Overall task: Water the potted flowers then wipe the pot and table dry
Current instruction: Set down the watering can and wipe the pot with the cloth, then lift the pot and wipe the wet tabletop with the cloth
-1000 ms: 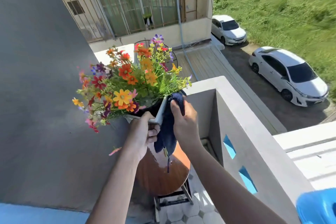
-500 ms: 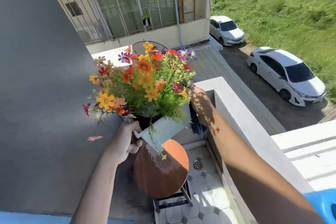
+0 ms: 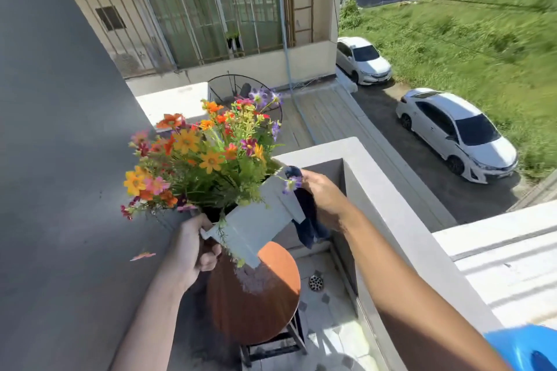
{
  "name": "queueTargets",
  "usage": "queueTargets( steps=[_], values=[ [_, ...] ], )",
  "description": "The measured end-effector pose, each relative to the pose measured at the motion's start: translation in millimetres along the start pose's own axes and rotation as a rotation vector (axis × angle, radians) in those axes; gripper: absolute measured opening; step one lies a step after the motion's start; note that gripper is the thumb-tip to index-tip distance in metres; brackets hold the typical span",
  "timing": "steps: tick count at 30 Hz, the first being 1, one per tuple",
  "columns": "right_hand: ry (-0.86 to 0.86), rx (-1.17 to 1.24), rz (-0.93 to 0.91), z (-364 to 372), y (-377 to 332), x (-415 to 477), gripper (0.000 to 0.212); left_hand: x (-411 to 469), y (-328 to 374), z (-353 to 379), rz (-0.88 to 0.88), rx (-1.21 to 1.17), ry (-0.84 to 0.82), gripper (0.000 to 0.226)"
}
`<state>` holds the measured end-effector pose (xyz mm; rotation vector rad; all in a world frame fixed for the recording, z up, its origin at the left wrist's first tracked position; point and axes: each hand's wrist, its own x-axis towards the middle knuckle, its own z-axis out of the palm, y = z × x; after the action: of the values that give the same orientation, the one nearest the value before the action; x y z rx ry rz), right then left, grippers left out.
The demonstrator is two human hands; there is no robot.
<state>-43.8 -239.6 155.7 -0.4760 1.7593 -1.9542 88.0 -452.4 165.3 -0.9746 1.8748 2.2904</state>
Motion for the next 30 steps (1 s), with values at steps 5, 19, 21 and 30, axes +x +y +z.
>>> queueTargets(
  steps=[5,19,21,30],
  values=[
    [0.079,0.009,0.070,-9.3,37.9,8.0,0.025,2.9,-4.9,4.9,0.043,0.048,0.039,0.041],
    [0.223,0.091,0.037,29.9,81.2,51.6,0.027,60.5,2.5,-0.7,0.015,0.001,0.083,0.024],
    [0.240,0.082,0.080,38.8,97.7,65.1,0.026,75.1,1.5,-8.9,0.008,-0.017,0.104,0.023],
    [0.009,0.115,0.470,98.4,181.9,97.6,0.030,138.5,12.6,-44.0,0.022,-0.020,0.194,0.024]
  ],
)
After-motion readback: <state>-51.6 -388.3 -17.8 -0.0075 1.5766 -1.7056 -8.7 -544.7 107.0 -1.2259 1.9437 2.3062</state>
